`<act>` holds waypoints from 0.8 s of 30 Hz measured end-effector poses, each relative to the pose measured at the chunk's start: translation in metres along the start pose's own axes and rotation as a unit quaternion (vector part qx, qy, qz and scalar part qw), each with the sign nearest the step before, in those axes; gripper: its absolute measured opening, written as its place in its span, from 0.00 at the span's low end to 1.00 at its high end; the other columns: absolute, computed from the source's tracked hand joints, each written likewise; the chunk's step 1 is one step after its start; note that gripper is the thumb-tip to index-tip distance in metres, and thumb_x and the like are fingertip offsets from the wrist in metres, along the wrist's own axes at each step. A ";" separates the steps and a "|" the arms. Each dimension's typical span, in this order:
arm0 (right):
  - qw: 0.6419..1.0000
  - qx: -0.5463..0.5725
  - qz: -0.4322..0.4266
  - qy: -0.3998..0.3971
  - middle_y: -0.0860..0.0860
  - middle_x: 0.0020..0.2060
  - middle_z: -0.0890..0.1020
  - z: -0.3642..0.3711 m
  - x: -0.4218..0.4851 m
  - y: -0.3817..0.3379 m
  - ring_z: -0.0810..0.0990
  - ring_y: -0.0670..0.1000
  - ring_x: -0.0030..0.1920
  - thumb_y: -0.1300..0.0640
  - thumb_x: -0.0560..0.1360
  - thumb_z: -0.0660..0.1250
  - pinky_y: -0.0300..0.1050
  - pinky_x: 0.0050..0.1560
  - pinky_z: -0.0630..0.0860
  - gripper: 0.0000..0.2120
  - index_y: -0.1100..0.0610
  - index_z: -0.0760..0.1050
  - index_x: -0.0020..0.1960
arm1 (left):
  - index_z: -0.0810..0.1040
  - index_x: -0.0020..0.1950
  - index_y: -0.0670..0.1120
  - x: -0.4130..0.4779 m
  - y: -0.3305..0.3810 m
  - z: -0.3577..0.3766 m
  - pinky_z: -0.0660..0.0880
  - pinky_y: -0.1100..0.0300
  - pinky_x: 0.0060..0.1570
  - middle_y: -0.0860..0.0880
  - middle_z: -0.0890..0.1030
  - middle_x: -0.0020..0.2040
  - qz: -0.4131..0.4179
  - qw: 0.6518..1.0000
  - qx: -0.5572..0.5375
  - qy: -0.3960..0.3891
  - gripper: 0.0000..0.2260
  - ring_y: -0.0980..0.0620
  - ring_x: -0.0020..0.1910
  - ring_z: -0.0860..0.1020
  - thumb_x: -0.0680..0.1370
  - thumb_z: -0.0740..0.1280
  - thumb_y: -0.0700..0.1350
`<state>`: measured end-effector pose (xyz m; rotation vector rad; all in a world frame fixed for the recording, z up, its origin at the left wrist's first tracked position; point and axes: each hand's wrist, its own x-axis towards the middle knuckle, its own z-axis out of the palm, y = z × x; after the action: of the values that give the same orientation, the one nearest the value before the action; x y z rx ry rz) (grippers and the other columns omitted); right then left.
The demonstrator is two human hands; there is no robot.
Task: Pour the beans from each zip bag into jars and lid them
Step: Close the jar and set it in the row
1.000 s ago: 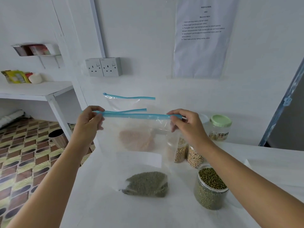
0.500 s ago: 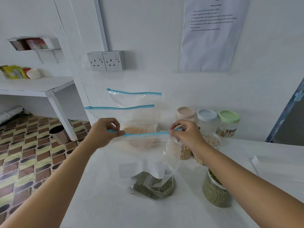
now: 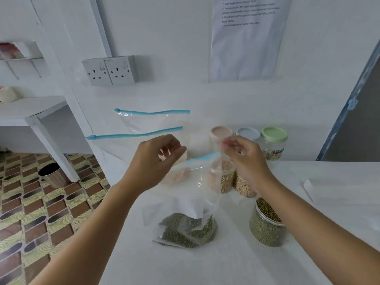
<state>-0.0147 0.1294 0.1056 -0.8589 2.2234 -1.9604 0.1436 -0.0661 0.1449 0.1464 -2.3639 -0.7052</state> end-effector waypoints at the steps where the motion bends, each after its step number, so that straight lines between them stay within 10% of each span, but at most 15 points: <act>1: 1.000 0.005 -0.016 0.017 0.44 0.46 0.85 -0.010 -0.004 0.001 0.82 0.43 0.50 0.57 0.78 0.72 0.38 0.54 0.77 0.02 0.52 0.82 0.50 | 0.79 0.42 0.48 0.003 0.010 0.009 0.74 0.61 0.43 0.55 0.79 0.37 0.008 1.000 -0.026 -0.002 0.08 0.51 0.40 0.76 0.80 0.71 0.47; 12: 0.991 -0.125 0.008 0.037 0.44 0.37 0.82 -0.149 -0.038 0.076 0.80 0.47 0.40 0.60 0.78 0.71 0.39 0.45 0.76 0.06 0.52 0.80 0.43 | 0.79 0.45 0.49 0.016 0.092 0.146 0.77 0.54 0.45 0.54 0.80 0.39 0.075 0.983 -0.138 -0.099 0.06 0.51 0.41 0.79 0.81 0.71 0.47; 17: 0.945 -0.285 0.074 -0.142 0.49 0.48 0.81 -0.188 -0.044 0.128 0.79 0.47 0.51 0.57 0.78 0.71 0.41 0.51 0.73 0.04 0.50 0.80 0.52 | 0.79 0.47 0.51 0.005 0.097 0.200 0.78 0.55 0.47 0.56 0.81 0.43 0.015 0.979 -0.151 -0.135 0.06 0.52 0.46 0.80 0.80 0.69 0.52; 21: 0.830 -0.424 0.090 -0.353 0.50 0.68 0.71 -0.195 -0.047 0.154 0.70 0.52 0.69 0.43 0.75 0.72 0.50 0.68 0.70 0.32 0.50 0.67 0.76 | 0.80 0.54 0.57 -0.016 0.082 0.231 0.79 0.49 0.53 0.59 0.82 0.51 -0.069 0.967 -0.146 -0.198 0.09 0.54 0.54 0.81 0.81 0.67 0.60; 24: 0.806 -0.453 0.059 -0.377 0.50 0.71 0.66 -0.194 -0.046 0.161 0.65 0.53 0.71 0.41 0.74 0.72 0.52 0.67 0.71 0.39 0.49 0.61 0.80 | 0.81 0.56 0.56 -0.026 0.085 0.243 0.79 0.51 0.56 0.60 0.83 0.52 -0.115 0.957 -0.156 -0.217 0.10 0.57 0.55 0.81 0.80 0.66 0.58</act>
<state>-0.1105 0.3304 -0.0210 -1.2096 2.4349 -0.2194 0.0184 0.1225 0.0191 0.1414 -2.6274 -1.3284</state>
